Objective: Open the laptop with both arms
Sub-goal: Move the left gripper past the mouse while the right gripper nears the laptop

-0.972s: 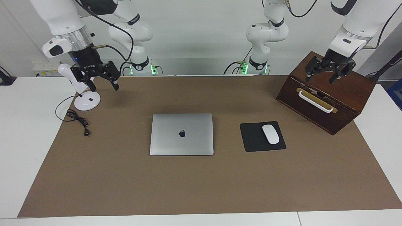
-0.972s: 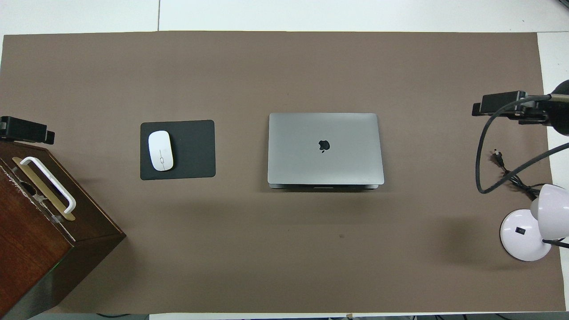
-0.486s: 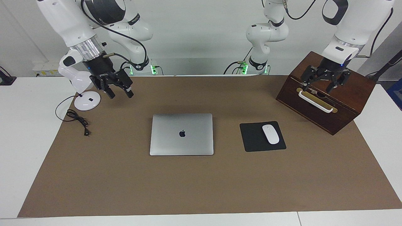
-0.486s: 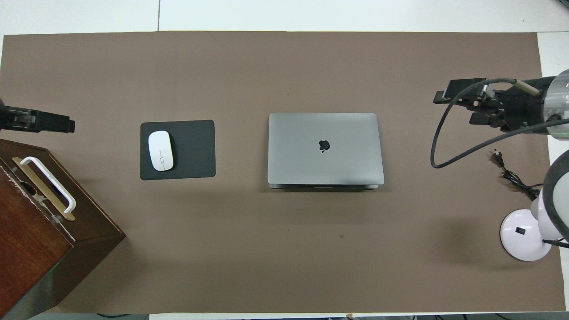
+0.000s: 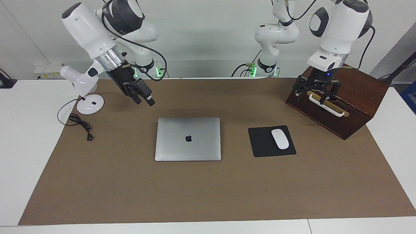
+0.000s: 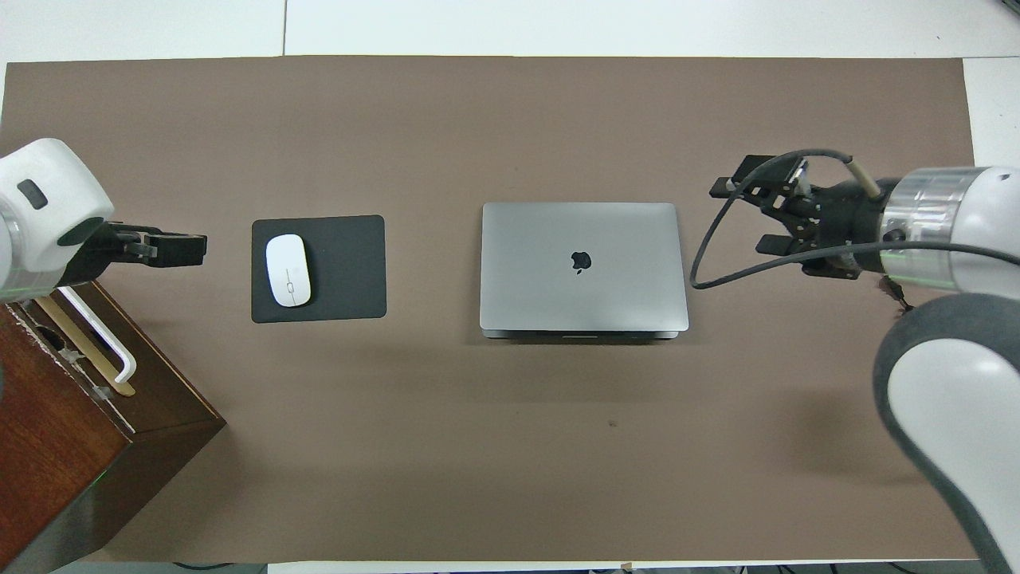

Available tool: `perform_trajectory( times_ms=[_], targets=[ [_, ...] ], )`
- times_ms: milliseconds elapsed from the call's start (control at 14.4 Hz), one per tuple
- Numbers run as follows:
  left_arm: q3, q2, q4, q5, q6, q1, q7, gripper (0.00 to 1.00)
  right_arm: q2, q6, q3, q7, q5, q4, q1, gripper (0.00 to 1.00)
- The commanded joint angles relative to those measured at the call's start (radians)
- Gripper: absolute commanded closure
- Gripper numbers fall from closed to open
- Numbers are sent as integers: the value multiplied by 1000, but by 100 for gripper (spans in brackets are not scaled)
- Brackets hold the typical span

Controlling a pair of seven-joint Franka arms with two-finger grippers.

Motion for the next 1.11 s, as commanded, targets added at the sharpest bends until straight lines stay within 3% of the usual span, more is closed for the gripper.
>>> perform_trajectory(
  times_ms=[0, 486, 764, 1042],
  targets=[
    [9, -46, -93, 8, 99, -29, -3, 0, -83, 76, 30, 91, 69, -122, 12, 0],
    [9, -111, -360, 5, 417, -107, -4, 0, -174, 94, 39, 266, 90, -295, 103, 0],
    [9, -106, -473, -122, 579, -166, -6, 0, -194, 102, 35, 284, 90, -378, 143, 0],
    [11, -57, -551, -132, 777, -264, -88, 0, -197, 134, 38, 278, 90, -439, 140, 0]
  ],
)
